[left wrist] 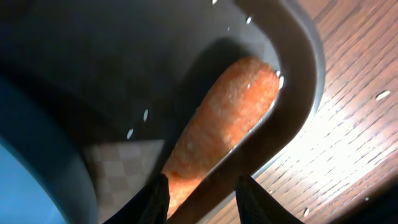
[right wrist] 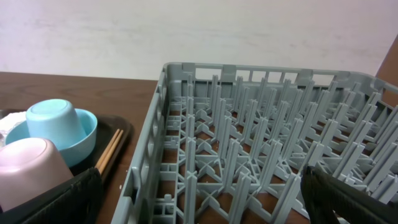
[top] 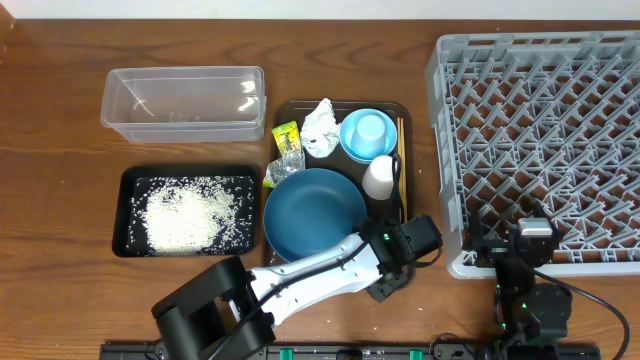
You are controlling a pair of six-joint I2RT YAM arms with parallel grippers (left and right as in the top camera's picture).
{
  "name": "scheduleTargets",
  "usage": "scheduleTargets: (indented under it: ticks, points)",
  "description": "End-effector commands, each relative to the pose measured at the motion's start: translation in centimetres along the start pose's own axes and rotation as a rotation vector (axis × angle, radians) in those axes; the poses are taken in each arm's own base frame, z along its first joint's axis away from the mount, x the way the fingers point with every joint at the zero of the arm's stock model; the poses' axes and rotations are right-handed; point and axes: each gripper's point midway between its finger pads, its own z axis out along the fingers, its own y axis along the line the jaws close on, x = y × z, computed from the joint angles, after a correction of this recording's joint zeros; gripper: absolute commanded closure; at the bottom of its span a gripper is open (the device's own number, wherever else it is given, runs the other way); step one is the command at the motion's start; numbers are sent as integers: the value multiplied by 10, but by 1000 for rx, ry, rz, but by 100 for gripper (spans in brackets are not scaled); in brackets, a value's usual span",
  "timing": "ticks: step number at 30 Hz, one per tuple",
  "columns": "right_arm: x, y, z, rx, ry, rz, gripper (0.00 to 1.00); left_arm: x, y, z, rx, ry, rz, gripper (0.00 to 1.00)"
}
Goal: Sort waste into correct bins and load items into the dishwasher rack
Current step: 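Grasp the orange carrot on the brown tray with the left gripper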
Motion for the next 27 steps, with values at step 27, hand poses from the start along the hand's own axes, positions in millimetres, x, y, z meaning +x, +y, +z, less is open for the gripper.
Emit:
scheduleTargets:
  ticks: [27]
  points:
    - [1,-4,0,17,2,-7,1,12,5,31,-12,-12,44,61]
